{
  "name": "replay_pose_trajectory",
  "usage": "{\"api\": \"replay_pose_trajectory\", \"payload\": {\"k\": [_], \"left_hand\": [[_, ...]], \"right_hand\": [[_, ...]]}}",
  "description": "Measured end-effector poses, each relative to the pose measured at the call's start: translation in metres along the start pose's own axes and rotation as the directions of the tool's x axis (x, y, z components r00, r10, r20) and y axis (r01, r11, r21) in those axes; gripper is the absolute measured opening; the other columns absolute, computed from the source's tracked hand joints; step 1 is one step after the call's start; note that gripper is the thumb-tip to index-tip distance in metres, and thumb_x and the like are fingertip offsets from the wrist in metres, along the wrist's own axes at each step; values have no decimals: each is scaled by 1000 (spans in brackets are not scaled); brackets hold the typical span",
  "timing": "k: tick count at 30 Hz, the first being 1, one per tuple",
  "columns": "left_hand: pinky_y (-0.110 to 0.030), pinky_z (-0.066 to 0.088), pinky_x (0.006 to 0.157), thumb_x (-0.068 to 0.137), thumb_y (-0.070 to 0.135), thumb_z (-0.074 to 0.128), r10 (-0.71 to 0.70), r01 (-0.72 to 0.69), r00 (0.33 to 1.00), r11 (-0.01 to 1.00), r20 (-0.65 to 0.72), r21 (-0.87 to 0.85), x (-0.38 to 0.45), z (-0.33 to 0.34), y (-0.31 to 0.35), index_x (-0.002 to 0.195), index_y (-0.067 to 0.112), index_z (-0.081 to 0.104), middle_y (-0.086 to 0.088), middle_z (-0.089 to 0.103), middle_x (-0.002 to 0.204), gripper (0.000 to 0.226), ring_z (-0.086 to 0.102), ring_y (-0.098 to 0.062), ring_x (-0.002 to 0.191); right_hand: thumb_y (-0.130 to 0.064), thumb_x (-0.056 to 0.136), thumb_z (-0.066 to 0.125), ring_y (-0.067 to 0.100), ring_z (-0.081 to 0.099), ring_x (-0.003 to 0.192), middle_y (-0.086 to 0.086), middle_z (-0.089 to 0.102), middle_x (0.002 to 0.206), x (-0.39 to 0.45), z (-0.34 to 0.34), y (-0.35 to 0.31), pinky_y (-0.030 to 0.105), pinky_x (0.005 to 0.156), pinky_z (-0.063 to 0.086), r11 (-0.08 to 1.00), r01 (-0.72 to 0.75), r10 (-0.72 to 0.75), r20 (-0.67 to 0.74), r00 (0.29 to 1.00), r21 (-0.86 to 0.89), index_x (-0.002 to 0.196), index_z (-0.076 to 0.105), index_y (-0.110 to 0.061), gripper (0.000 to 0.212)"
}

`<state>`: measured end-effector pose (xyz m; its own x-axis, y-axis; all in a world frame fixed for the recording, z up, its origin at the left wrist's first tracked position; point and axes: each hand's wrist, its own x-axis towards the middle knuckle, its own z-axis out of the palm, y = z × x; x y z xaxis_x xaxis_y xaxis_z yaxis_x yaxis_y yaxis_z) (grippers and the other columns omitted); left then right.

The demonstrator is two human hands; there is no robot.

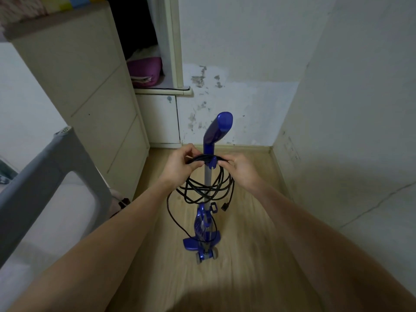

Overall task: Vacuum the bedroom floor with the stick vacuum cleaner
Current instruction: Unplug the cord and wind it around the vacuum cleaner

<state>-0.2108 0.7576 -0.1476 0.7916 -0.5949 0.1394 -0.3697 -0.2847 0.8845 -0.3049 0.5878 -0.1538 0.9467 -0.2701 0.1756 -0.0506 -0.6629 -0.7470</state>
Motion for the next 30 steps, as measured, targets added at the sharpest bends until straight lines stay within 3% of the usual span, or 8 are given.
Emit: {"api": "replay_pose_trajectory", "payload": {"k": [3,7,11,15,20,23,26,30], "left_hand": [[-25,51,87,85,10,68,56,-53,996,998,-75,39,-8,10,-2,91,18,64,7,69,94,11,64,-4,92],[-30,50,92,85,14,69,37,-35,999,998,-30,48,-7,12,1,94,20,64,9,69,97,12,64,-5,96],[-26,49,92,84,25,70,-107,107,994,994,5,-25,-9,-9,15,116,19,61,6,63,115,34,59,-7,106],[-30,42,102,85,26,70,-107,109,988,994,110,-17,-5,-36,49,139,20,47,5,55,133,59,52,-10,120],[-36,33,112,89,19,64,-131,106,941,990,312,96,3,-52,87,148,18,33,-1,41,148,66,39,-18,135],[-36,32,110,91,16,61,-135,82,926,984,353,160,8,-53,84,147,20,33,0,39,149,63,37,-20,137],[-36,32,110,92,16,61,-129,62,911,982,393,179,16,-53,78,146,23,34,0,39,149,61,36,-19,137],[-34,31,109,92,17,61,-127,41,890,979,438,201,38,-46,79,148,19,31,0,38,150,63,35,-20,137]], "right_hand": [[-19,102,45,21,58,113,6,65,125,-9,11,10,38,98,45,985,28,-31,-18,999,-172,136,56,-16,35],[-18,101,48,19,43,134,3,49,145,-20,16,6,32,113,32,979,-83,74,-58,996,-184,147,40,-16,46],[-31,89,68,6,51,122,-8,55,132,-45,-3,-35,21,100,38,941,-183,264,-283,922,284,140,46,-21,56],[-34,79,78,1,59,110,-12,63,121,-55,-23,-89,20,92,44,752,-220,449,-238,861,622,131,52,-26,58],[-17,83,75,-9,56,83,-12,65,95,-33,-21,-139,1,61,42,720,-260,526,-262,809,643,106,62,-22,26],[-17,87,70,-3,60,86,-11,67,93,-19,-16,-146,7,66,42,704,-256,564,-302,769,663,96,64,-26,13],[-23,90,66,-1,61,92,-14,68,98,-13,-18,-140,12,72,39,634,-243,626,-302,719,734,111,66,-23,21],[-18,91,65,10,63,105,-5,69,107,-5,-38,-121,26,91,48,568,-214,634,-257,730,794,110,66,-23,20]]}}
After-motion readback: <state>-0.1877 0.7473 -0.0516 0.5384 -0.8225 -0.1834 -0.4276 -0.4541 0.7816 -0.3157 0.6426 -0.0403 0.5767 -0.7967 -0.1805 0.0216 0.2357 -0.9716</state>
